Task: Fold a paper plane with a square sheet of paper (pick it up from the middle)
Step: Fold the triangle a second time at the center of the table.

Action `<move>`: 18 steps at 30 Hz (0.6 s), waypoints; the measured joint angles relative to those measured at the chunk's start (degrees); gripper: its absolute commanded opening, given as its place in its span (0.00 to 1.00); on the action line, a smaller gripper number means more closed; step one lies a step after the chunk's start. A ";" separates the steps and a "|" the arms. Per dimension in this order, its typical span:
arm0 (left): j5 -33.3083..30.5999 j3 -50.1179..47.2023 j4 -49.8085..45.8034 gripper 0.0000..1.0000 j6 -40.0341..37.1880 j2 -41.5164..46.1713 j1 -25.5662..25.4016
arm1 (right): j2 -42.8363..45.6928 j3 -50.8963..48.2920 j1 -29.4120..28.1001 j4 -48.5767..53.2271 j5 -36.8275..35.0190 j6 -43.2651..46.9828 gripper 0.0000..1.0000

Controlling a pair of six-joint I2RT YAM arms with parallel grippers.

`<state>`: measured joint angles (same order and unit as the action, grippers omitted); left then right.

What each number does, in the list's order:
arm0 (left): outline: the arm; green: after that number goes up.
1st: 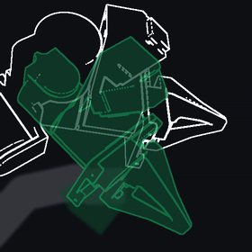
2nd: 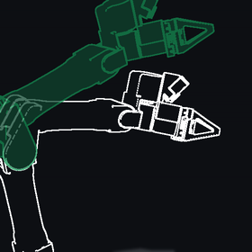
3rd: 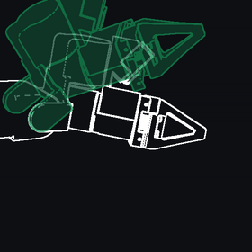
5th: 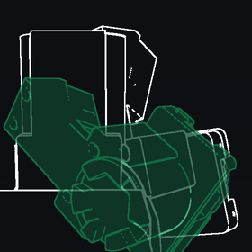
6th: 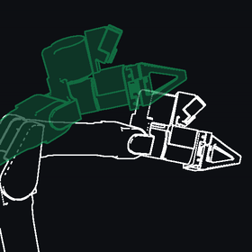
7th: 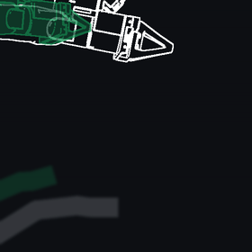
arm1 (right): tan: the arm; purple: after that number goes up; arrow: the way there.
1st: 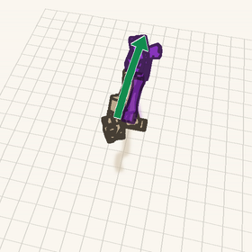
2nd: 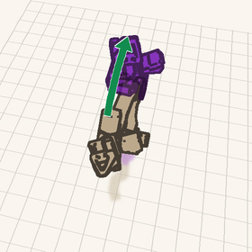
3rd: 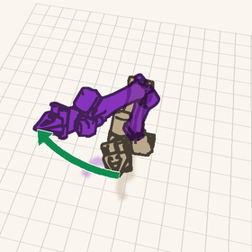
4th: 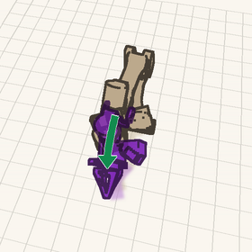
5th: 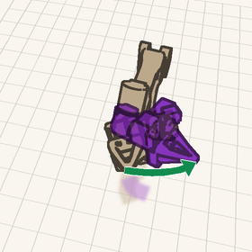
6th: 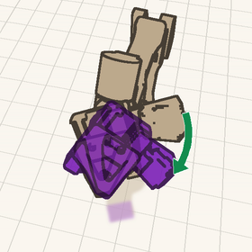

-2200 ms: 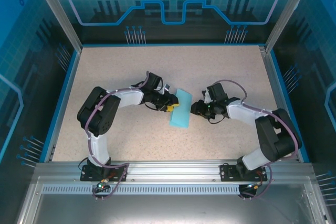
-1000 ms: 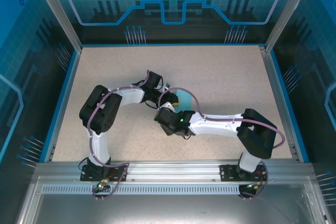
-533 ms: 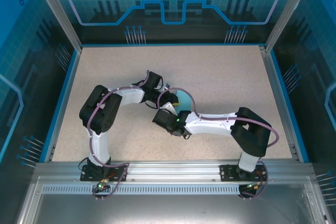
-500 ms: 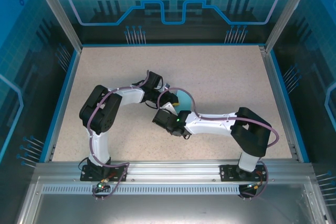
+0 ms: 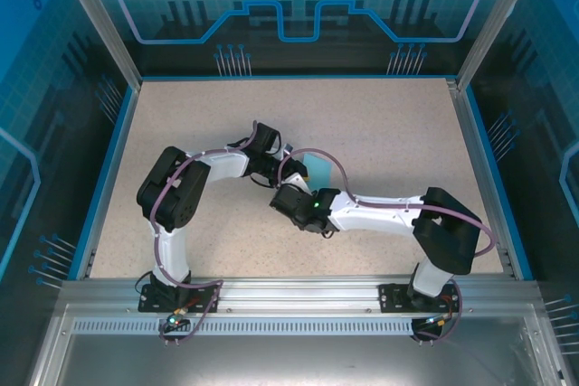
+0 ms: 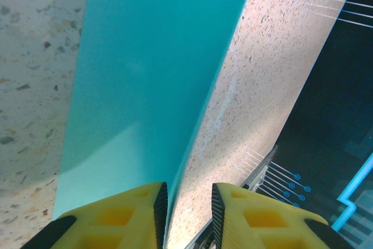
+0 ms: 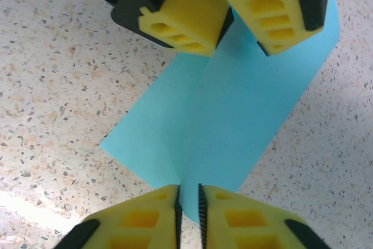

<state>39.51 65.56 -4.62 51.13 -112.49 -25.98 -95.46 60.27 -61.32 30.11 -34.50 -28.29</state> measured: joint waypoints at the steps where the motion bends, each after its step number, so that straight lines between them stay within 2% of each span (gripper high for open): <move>1: 0.00 0.09 -0.04 0.30 0.00 0.00 0.00 | 0.00 -0.02 0.37 -0.17 0.44 0.22 0.09; 5: -0.02 0.35 -0.24 0.33 -0.02 0.00 0.00 | 0.13 -0.44 1.62 -1.25 2.49 1.09 0.05; 9: -0.70 0.63 -1.70 0.46 -0.35 0.02 0.00 | 1.84 -2.14 3.32 -3.19 5.99 1.86 0.04; 14: -2.82 1.16 -4.20 0.52 -0.66 0.24 0.39 | 5.70 -5.73 7.93 -6.95 13.68 3.04 0.03; 18: -5.77 1.16 -6.64 0.54 -1.44 2.27 1.31 | 9.25 -10.29 14.21 -11.67 23.19 3.52 0.05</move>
<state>33.74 66.72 -11.27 49.69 -110.21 -24.67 -86.21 49.98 -47.11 18.44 -11.31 -24.77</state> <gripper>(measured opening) 0.530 0.043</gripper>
